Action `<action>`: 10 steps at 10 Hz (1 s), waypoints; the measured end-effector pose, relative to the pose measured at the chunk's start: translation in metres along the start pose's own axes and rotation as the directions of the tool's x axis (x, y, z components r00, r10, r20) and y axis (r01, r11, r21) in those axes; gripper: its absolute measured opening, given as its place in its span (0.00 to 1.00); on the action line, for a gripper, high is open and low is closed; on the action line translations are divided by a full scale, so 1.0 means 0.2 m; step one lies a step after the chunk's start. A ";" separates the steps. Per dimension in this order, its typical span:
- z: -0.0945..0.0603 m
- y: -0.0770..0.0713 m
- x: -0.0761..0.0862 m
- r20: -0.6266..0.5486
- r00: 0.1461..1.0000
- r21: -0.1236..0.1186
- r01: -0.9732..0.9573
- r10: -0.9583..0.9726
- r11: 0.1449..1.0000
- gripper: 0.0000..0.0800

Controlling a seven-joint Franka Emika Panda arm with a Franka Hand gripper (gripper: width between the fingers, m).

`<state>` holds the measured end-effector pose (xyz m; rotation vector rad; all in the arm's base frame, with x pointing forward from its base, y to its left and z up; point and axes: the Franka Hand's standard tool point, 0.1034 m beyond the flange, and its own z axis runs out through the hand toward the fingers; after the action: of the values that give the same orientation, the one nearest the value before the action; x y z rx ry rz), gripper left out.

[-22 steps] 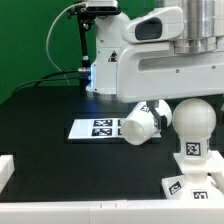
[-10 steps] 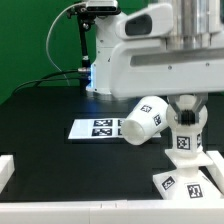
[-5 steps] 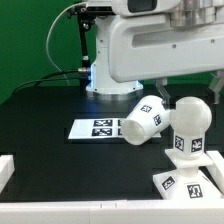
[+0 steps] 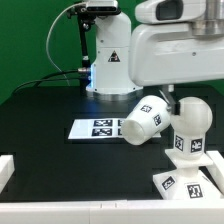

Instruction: Assemble lamp

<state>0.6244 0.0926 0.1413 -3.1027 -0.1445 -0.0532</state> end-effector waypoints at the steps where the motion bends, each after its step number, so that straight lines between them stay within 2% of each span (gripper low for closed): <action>1: 0.01 0.00 -0.01 0.004 1.000 -0.001 0.002 -0.002 1.000 0.87; 5: 0.09 0.02 -0.11 0.008 1.000 -0.007 -0.003 0.003 1.000 0.87; 8: 0.10 0.02 -0.11 0.008 1.000 -0.007 -0.003 0.003 1.000 0.87; 9: 0.10 0.02 -0.11 0.008 1.000 -0.007 -0.003 0.004 1.000 0.75; 10: 0.10 0.02 -0.11 0.008 1.000 -0.008 -0.004 0.004 1.000 0.71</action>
Offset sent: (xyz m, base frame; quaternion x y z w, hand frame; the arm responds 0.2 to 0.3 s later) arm -0.0322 -0.0063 -0.0132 0.0046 -0.0034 0.0208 0.9998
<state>0.6034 0.0876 0.1198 -3.1109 -0.1393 -0.0412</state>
